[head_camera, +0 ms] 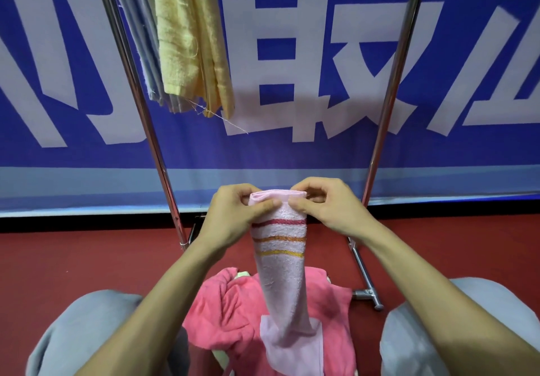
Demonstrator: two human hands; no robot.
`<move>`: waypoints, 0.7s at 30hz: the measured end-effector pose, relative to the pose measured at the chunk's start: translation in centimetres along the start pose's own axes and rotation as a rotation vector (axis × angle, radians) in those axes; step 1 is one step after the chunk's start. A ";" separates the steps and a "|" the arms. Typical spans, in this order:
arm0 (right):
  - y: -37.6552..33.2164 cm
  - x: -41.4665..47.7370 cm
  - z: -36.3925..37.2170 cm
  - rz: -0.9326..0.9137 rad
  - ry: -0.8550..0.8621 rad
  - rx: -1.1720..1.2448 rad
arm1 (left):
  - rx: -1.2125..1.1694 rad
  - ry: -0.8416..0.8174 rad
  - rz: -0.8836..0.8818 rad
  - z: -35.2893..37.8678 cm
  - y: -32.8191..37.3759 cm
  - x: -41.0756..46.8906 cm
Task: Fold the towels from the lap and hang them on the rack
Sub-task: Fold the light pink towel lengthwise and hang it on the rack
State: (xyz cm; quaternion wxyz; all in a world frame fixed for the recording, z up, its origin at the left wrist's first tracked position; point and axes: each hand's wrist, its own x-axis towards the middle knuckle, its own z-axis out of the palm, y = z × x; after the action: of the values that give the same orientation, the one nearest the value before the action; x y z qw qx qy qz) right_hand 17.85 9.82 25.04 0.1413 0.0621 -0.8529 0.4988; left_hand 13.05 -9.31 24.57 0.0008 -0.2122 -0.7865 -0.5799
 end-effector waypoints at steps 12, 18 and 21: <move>-3.8 0.6 -0.5 0.060 0.195 0.209 | -0.205 -0.247 0.001 -2.1 2.1 0.2; -10.0 3.8 -3.1 -0.067 0.213 0.134 | -0.161 -0.121 0.156 -4.5 8.1 3.0; -13.9 5.5 -5.2 -0.100 0.282 0.154 | -0.092 -0.104 0.266 -5.9 13.7 4.4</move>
State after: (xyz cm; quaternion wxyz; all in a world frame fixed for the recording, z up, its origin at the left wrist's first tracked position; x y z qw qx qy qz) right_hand 16.93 7.66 40.71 0.2791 0.0447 -0.7797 0.5588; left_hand 12.19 -9.95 40.12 0.0271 -0.3442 -0.7231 -0.5983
